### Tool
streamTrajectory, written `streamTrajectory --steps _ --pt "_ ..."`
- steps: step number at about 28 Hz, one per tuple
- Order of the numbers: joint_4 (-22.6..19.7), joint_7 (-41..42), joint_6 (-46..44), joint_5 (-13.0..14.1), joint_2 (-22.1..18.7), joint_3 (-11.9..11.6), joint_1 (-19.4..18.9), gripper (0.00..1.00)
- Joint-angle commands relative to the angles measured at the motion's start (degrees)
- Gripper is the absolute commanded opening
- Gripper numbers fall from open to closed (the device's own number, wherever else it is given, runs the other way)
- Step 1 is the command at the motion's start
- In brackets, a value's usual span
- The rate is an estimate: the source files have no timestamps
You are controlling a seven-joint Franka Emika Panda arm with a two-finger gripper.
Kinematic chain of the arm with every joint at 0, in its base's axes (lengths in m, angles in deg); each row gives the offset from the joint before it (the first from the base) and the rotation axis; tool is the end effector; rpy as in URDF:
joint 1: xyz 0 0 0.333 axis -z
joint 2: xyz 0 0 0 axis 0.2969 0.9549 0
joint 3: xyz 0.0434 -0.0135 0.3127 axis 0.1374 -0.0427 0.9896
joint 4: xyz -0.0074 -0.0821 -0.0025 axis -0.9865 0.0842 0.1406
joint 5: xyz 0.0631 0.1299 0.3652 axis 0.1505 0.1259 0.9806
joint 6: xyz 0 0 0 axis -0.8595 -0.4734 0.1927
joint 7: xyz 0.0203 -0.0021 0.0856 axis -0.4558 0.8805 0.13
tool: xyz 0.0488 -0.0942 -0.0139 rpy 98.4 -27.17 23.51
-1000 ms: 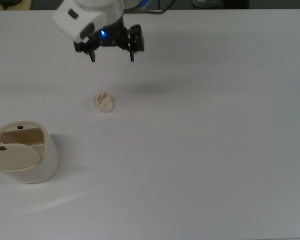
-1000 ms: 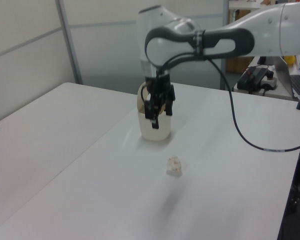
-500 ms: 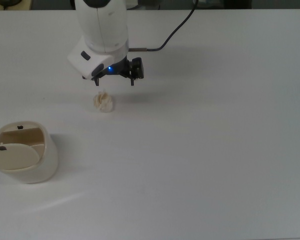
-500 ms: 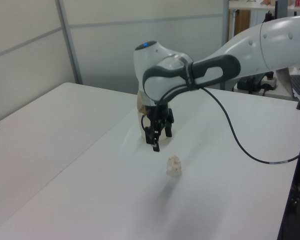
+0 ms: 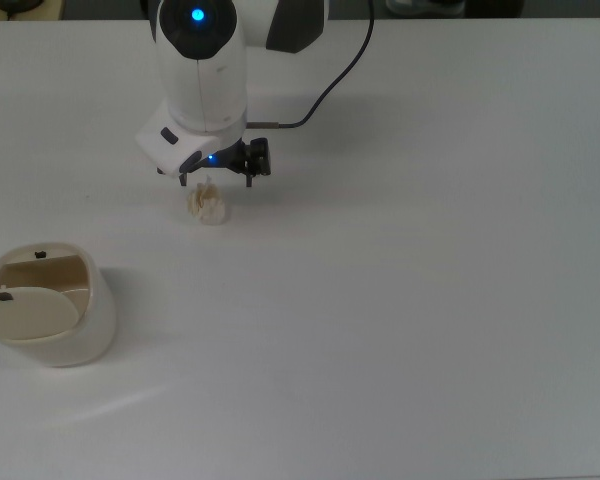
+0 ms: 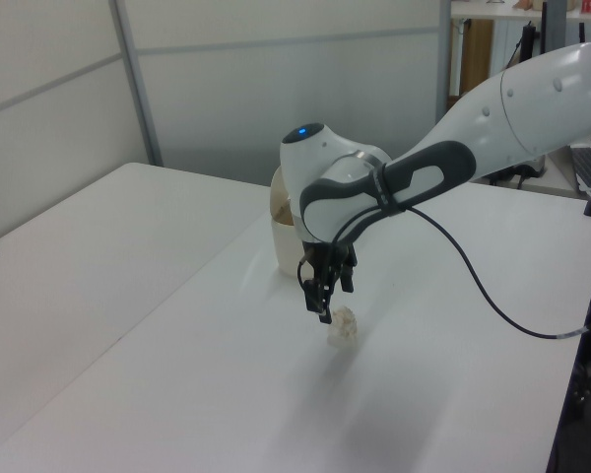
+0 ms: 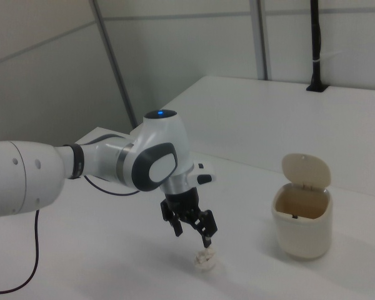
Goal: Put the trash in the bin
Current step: 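Close the gripper on the paper ball and lift it, then carry the paper ball over the cream bin opening and release it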
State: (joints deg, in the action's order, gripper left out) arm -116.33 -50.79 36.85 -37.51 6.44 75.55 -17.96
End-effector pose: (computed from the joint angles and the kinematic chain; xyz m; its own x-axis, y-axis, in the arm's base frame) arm 0.6105 -0.0188 0.3756 0.9970 0.0175 -0.0760 0.0229 -0.9972 0.0706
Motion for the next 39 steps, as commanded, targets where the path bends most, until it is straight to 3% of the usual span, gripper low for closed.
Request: streamTrajectory --steps 1,8,12,14,16,18,19,20,24,28,32,34,36,39 --pt "-4.6 -1.9 5.0 -2.5 -1.2 -0.3 0.3 1.00" --pt "-4.8 -5.4 8.6 -6.6 3.0 -0.3 0.9 1.00" --pt "-4.8 -6.0 9.1 -7.3 3.7 -0.3 0.9 1.00" --pt "-4.7 -6.8 9.2 -7.4 4.2 -0.2 0.8 0.94" --pt "-4.5 -7.0 9.2 -7.5 4.4 -0.3 0.6 0.81" --pt "-4.5 -7.0 9.2 -8.0 4.5 -0.2 0.5 0.60" --pt "-4.2 -7.1 9.1 -8.1 4.5 -0.2 0.5 0.37" --pt "-4.1 -7.3 9.1 -8.1 4.5 -0.2 0.5 0.28" --pt "-2.3 -10.0 8.6 -8.0 4.3 -0.2 0.5 0.00" --pt "-1.1 -11.4 8.3 -7.6 3.7 -0.2 0.6 0.00" --pt "4.0 -11.4 4.7 -6.5 3.5 -0.2 1.0 0.00" --pt "7.2 -11.3 2.3 -4.8 3.7 -0.3 1.3 0.00" --pt "11.7 -11.0 -0.3 -1.4 3.7 -0.3 2.8 0.00" --pt "15.6 -11.0 -1.9 0.8 3.6 -0.3 4.1 0.00"
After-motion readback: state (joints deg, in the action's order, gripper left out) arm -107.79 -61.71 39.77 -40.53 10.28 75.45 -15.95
